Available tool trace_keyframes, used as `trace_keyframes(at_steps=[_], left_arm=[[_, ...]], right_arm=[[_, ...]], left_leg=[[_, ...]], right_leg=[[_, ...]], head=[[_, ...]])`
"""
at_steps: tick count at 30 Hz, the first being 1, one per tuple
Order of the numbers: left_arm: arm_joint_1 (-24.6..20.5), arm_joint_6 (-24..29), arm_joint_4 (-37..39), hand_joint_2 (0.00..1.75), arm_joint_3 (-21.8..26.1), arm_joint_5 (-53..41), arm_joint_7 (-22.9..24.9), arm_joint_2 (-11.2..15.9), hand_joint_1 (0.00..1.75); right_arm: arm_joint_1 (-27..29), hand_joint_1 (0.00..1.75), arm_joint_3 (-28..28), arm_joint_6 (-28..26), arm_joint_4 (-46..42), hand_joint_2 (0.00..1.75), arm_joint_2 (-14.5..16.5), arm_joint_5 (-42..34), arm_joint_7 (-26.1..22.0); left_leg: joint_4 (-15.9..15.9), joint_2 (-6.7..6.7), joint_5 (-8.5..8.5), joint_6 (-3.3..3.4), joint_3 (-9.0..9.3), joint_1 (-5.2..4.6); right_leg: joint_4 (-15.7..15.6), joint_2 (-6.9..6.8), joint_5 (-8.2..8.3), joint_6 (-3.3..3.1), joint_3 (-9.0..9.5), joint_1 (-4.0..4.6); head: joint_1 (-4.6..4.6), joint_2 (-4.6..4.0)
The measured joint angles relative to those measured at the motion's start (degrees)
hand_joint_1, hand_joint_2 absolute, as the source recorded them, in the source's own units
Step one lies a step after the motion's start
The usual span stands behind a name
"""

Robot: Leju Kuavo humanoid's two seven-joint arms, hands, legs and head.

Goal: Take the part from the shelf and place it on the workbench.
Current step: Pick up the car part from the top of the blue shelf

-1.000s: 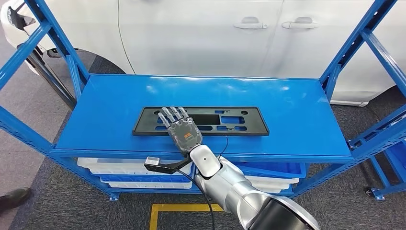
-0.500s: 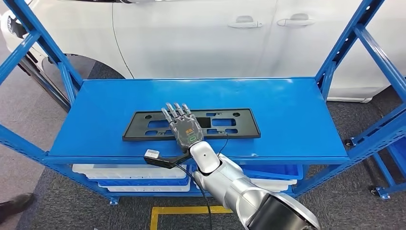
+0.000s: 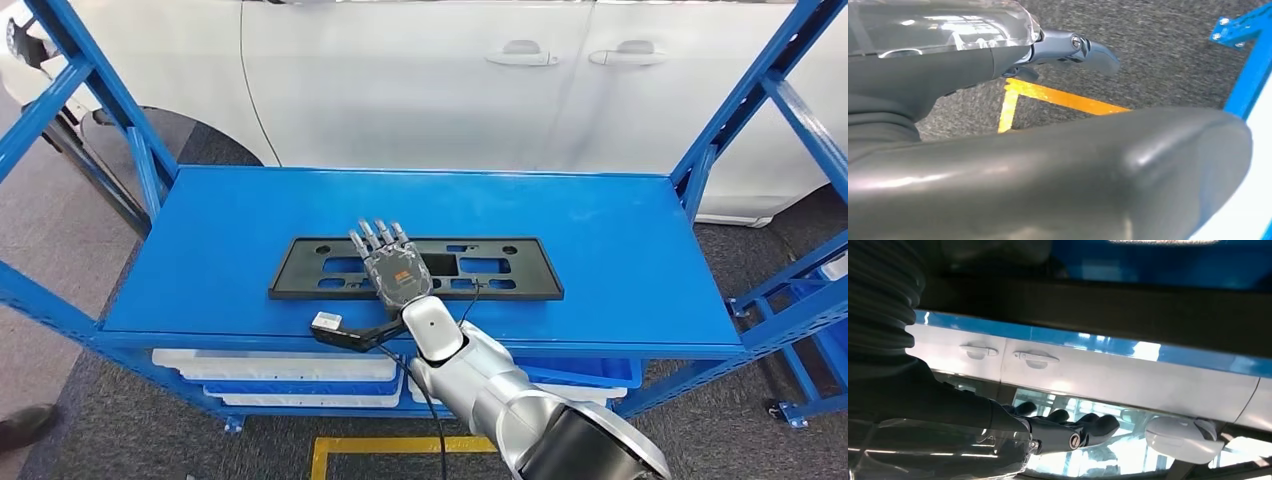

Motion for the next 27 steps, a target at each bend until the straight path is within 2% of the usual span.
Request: trace_keyframes(at_steps=[2, 3, 4, 5, 6, 8, 9, 11, 13, 14, 15, 17, 18, 19, 20, 22, 23, 24, 27], left_arm=[[-0.1, 0.0, 0.0, 0.00, 0.0, 0.0, 0.0, 0.0, 0.00], [-0.1, 0.1, 0.0, 0.00, 0.0, 0.0, 0.0, 0.0, 0.00], [-0.1, 0.1, 0.0, 0.00, 0.0, 0.0, 0.0, 0.0, 0.00], [-0.1, 0.1, 0.0, 0.00, 0.0, 0.0, 0.1, 0.0, 0.00], [-0.1, 0.0, 0.0, 0.00, -0.1, 0.0, 0.1, 0.0, 0.00], [-0.1, 0.0, 0.0, 0.00, -0.1, 0.0, 0.1, 0.0, 0.00], [-0.2, 0.0, 0.0, 0.00, -0.1, 0.0, 0.1, 0.0, 0.00], [-0.2, 0.0, 0.0, 0.00, -0.1, 0.0, 0.1, 0.0, 0.00], [-0.2, 0.0, 0.0, 0.00, -0.1, 0.1, 0.1, 0.1, 0.00], [-0.2, 0.0, 0.0, 0.00, -0.1, 0.1, 0.1, 0.1, 0.00], [-0.2, 0.0, 0.0, 0.00, -0.1, 0.2, 0.1, 0.1, 0.00], [-0.1, 0.0, 0.0, 0.00, -0.2, 0.4, 0.0, 0.1, 0.00], [0.0, 0.0, 0.0, 0.00, -0.2, 0.6, -0.1, 0.1, 0.00], [0.1, 0.0, 0.0, 0.00, -0.2, 0.7, -0.3, 0.1, 0.00], [0.2, -0.1, 0.0, 0.00, -0.1, 0.9, -0.5, 0.1, 0.00], [0.2, -0.3, 0.0, 0.00, -0.1, 1.0, -0.8, 0.2, 0.00], [0.2, -0.4, 0.0, 0.00, -0.1, 1.0, -0.9, 0.2, 0.00], [0.2, -0.5, 0.0, 0.00, -0.1, 1.0, -1.0, 0.2, 0.00], [0.3, -0.9, 0.0, 0.00, -0.2, 1.0, -1.8, 0.2, 0.00]], right_arm=[[0.1, 1.75, 0.0, 0.6, 0.2, 1.75, -0.2, 0.0, 0.0], [0.2, 1.75, 0.0, 0.7, 0.3, 1.75, -0.4, 0.0, 0.0], [0.2, 1.75, 0.0, 0.8, 0.4, 1.75, -0.5, 0.0, 0.0], [0.2, 1.75, 0.0, 0.9, 0.4, 1.75, -0.5, 0.0, 0.0], [0.2, 1.75, 0.0, 0.9, 0.4, 1.75, -0.6, 0.0, 0.0], [0.0, 1.75, 0.0, 1.0, 0.5, 1.75, -0.6, 0.0, 0.0], [0.0, 1.75, 0.0, 1.1, 0.5, 1.75, -0.6, 0.0, 0.0], [-0.1, 1.75, 0.0, 1.4, 0.5, 1.75, -0.6, 0.0, 0.0], [-0.4, 1.75, 0.0, 1.9, 0.5, 1.75, -0.6, -0.2, 0.0], [-0.5, 1.75, 0.0, 2.2, 0.5, 1.75, -0.6, -0.2, 0.0], [-0.6, 1.75, 0.0, 2.5, 0.5, 1.75, -0.6, -0.2, 0.0], [-0.5, 1.75, 0.0, 2.8, 0.5, 1.75, -0.5, -0.2, -0.1], [-0.4, 1.75, 0.0, 2.9, 0.5, 1.75, -0.5, -0.2, -0.2], [-0.4, 1.75, 0.0, 3.0, 0.5, 1.75, -0.5, -0.1, -0.2], [-0.4, 1.75, -0.1, 3.1, 0.5, 1.75, -0.4, 0.0, -0.2], [-0.5, 1.75, -0.1, 3.2, 0.5, 1.75, -0.2, 0.0, -0.2], [-0.6, 1.75, -0.1, 3.2, 0.5, 1.75, -0.2, 0.0, -0.2], [-0.6, 1.75, -0.1, 3.2, 0.5, 1.75, -0.1, 0.0, -0.2], [-0.7, 1.75, -0.3, 3.1, 0.4, 1.75, -0.1, 0.0, -0.1]], left_leg=[[0.0, 0.05, -0.14, 0.25, 0.02, -0.05], [0.1, 0.03, -0.22, 0.28, 0.07, -0.07], [0.1, 0.00, -0.30, 0.25, 0.17, -0.07], [0.2, -0.06, -0.44, 0.17, 0.35, -0.08], [0.2, -0.11, -0.60, 0.05, 0.57, -0.08], [0.4, -0.18, -0.95, -0.38, 0.79, -0.29], [0.5, -0.20, -1.06, -0.64, 0.78, -0.38], [0.4, -0.20, -1.12, -1.27, 0.82, -0.39], [1.0, -0.16, -1.82, -1.91, 0.71, -0.28], [2.7, -0.15, -2.92, -2.20, 0.04, -0.24], [5.8, -0.13, -4.62, -2.47, -1.36, -0.16], [13.7, -0.13, -8.04, -2.87, -5.15, -0.05], [16.5, -0.13, -8.70, -2.98, -6.58, -0.02], [17.0, -0.13, -8.16, -3.00, -6.96, -0.01], [15.1, -0.12, -6.56, -2.94, -6.21, -0.01], [7.1, -0.10, -2.41, -2.59, -2.40, -0.05], [3.4, -0.13, -1.16, -2.28, -0.66, -0.15], [1.2, -0.16, -0.65, -1.97, 0.39, -0.27], [0.2, -0.18, -0.70, -0.99, 0.73, -0.41]], right_leg=[[8.2, -0.04, -3.09, 0.23, -4.40, -0.17], [10.5, -0.05, -3.26, 0.28, -5.83, -0.23], [10.3, -0.07, -2.20, 0.26, -6.10, -0.27], [7.6, -0.10, -0.09, 0.13, -5.11, -0.29], [3.4, -0.12, 2.40, -0.10, -3.31, -0.28], [-4.1, -0.16, 5.47, -0.63, 0.02, -0.10], [-5.8, -0.15, 5.85, -0.84, 0.71, 0.02], [-6.5, -0.08, 5.81, -1.31, 0.88, 0.15], [-6.9, -0.11, 5.97, -1.93, 1.16, -0.07], [-7.1, -0.16, 6.04, -2.20, 1.32, -0.24], [-7.2, -0.21, 6.07, -2.38, 1.43, -0.34], [-7.2, -0.23, 6.01, -2.56, 1.45, -0.27], [-7.1, -0.22, 5.98, -2.58, 1.48, -0.23], [-7.1, -0.20, 5.95, -2.59, 1.54, -0.22], [-7.1, -0.17, 5.89, -2.56, 1.67, -0.22], [-7.1, -0.14, 5.68, -2.33, 2.02, -0.16], [-7.0, -0.11, 5.57, -2.11, 2.09, -0.05], [-7.0, -0.09, 5.52, -1.84, 2.07, 0.05], [-6.9, -0.08, 5.45, -0.95, 1.87, 0.08]], head=[[0.07, 0.00], [0.07, 0.00], [0.07, 0.00], [0.08, 0.00], [0.08, 0.00], [0.04, 0.00], [0.03, 0.00], [0.02, 0.00], [0.00, 0.00], [-0.03, 0.00], [-0.05, 0.00], [-0.06, 0.00], [-0.05, 0.00], [-0.06, 0.00], [-0.07, 0.00], [-0.06, 0.00], [-0.05, 0.00], [-0.02, 0.00], [0.02, 0.00]])
